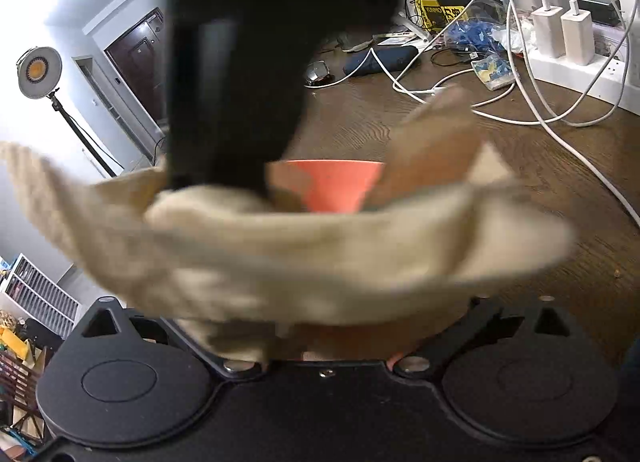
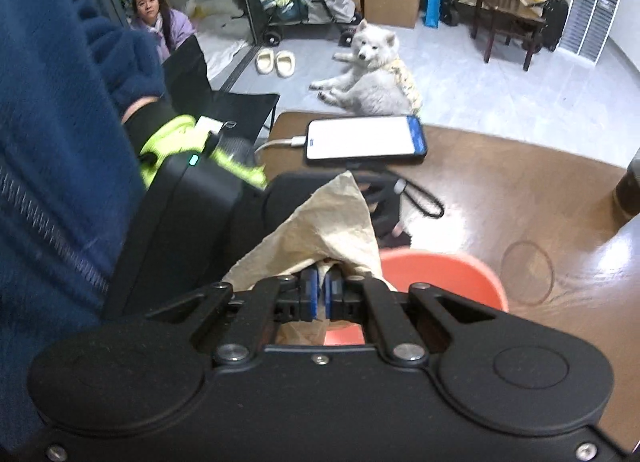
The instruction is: Clean bowl
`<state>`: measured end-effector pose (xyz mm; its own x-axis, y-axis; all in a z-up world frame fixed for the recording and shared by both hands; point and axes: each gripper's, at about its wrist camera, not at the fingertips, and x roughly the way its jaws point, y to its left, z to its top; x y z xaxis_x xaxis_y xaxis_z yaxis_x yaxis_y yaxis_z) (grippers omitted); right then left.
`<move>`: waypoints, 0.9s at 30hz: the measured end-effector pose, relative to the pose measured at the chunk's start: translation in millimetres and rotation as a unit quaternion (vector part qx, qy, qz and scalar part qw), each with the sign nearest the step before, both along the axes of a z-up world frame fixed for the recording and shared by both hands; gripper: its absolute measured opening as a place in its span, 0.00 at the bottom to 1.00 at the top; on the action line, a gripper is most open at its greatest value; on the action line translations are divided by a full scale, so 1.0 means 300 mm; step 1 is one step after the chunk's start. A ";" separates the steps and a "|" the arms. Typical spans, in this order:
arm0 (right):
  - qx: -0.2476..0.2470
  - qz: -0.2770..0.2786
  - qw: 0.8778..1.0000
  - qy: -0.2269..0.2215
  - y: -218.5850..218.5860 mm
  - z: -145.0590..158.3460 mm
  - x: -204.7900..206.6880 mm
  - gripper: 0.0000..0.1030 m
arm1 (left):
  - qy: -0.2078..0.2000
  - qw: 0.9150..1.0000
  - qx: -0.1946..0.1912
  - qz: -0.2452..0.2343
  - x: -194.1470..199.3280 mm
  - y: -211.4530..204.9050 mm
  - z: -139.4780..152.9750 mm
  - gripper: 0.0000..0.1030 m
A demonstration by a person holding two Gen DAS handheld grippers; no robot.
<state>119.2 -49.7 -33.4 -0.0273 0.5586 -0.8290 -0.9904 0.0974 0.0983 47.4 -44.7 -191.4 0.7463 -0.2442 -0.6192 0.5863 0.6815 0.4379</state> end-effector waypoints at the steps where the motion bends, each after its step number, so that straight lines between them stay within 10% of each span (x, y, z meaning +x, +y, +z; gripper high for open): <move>1: 0.001 0.002 1.000 -0.004 0.007 0.005 -0.002 0.04 | 0.000 1.000 0.000 0.000 0.000 0.000 0.000 0.96; 27: -0.034 -0.060 0.994 -0.090 0.003 -0.002 0.212 0.04 | -0.007 1.000 -0.001 -0.010 -0.019 0.004 0.002 0.96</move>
